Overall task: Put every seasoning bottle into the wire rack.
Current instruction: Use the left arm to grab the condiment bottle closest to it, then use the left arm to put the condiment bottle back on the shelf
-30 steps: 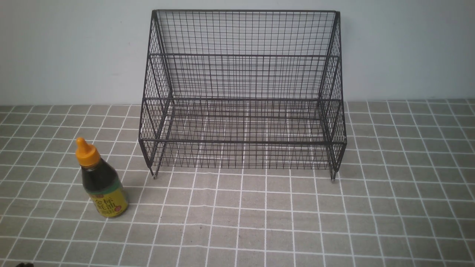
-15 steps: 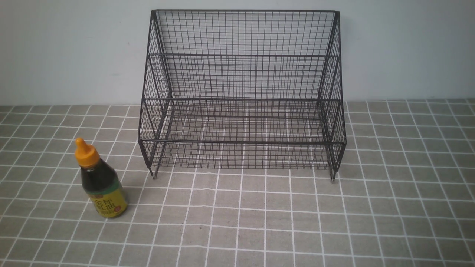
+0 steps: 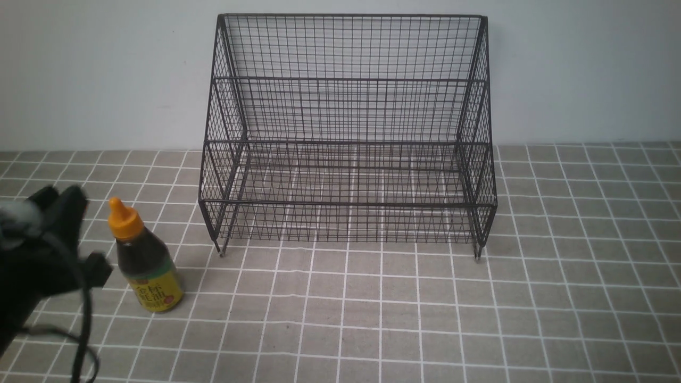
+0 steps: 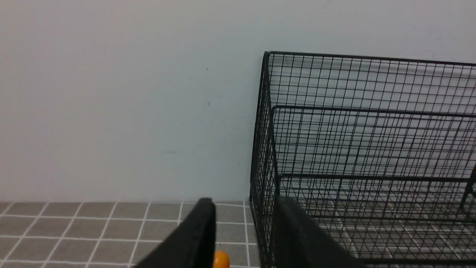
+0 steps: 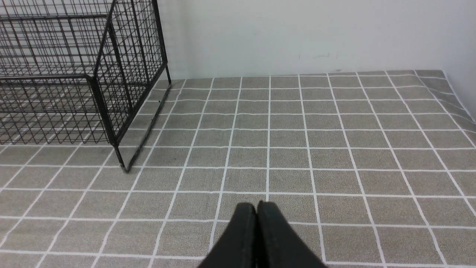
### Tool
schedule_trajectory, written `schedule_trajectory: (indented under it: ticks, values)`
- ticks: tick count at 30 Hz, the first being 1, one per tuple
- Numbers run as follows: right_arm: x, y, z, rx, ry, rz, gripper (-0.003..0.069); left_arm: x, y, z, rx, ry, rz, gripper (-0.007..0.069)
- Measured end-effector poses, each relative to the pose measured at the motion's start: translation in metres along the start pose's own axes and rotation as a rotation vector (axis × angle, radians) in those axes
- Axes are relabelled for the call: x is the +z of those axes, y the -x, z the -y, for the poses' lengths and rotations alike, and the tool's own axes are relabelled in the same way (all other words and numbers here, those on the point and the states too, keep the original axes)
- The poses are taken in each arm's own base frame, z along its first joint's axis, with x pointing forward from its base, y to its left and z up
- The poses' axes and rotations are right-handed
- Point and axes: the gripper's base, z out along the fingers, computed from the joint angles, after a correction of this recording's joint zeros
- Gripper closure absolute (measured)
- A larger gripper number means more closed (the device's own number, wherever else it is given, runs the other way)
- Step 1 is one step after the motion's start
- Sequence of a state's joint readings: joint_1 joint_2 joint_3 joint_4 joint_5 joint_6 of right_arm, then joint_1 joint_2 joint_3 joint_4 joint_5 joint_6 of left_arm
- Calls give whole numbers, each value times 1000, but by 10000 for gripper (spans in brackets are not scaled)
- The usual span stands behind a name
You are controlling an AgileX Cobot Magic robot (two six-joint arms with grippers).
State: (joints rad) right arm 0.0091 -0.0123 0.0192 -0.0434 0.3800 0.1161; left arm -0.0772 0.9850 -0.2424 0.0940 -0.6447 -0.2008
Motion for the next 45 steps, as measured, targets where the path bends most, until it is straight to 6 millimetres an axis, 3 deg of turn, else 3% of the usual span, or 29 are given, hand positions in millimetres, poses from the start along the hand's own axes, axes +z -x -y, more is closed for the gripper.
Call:
schedule_trajectory:
  ticks: [6, 9, 15, 18, 21, 23, 29, 32, 38, 41, 45]
  values:
    - [0, 0, 0, 0, 0, 0, 673, 41, -18, -4, -19, 8, -76, 148]
    - [0, 0, 0, 6, 0, 0, 673, 57, -33, -9, -38, 38, -146, 112]
    - [0, 0, 0, 7, 0, 0, 673, 74, -54, -16, -76, 88, -204, 159]
    - [0, 0, 0, 8, 0, 0, 673, 78, -62, -17, -76, 90, -215, 340]
    - [0, 0, 0, 10, 0, 0, 673, 77, -61, -14, -46, 54, -219, 358]
    - [0, 0, 0, 10, 0, 0, 673, 75, -56, -10, -20, 23, -216, 358]
    - [0, 0, 0, 10, 0, 0, 673, 64, -9, 1, 62, -49, -102, 358]
    - [0, 0, 0, 10, 0, 0, 673, 59, 41, 8, 117, -50, -42, 358]
    - [0, 0, 0, 10, 0, 0, 673, 66, 98, 38, 171, -166, 48, 358]
    - [0, 0, 0, 10, 0, 0, 673, 82, 106, 59, 172, -256, 62, 358]
    - [0, 0, 0, 10, 0, 0, 673, 113, 98, 79, 161, -323, 33, 358]
